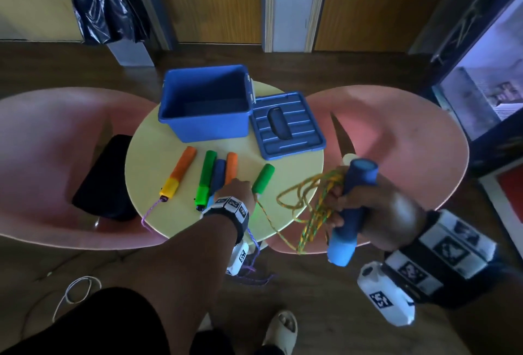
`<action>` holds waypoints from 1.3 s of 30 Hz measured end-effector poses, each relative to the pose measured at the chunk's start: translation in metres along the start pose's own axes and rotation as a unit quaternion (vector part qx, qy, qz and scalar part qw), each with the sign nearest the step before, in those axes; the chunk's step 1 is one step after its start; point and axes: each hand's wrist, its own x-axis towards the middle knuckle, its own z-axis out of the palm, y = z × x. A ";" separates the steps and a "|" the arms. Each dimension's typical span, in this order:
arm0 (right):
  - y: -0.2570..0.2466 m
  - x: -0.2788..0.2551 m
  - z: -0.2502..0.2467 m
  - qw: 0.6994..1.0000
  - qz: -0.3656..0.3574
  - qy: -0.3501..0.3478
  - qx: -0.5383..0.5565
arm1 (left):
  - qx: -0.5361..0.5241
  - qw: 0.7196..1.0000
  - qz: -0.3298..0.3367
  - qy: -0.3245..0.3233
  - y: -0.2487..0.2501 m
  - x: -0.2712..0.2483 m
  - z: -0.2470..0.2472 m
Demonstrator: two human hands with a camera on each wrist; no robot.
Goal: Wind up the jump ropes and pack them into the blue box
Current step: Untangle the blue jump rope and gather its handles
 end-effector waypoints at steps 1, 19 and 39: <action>0.014 0.001 -0.006 1.000 0.017 0.016 -0.016 | 0.006 1.000 0.004 0.013 -0.004 0.000 -0.003; 0.127 0.088 -0.018 0.873 0.267 0.133 -0.387 | -0.012 0.961 0.275 -0.007 -0.046 -0.115 0.025; 0.148 0.145 0.013 0.805 0.328 0.051 -0.492 | -0.305 0.915 0.220 0.146 -0.083 -0.154 0.056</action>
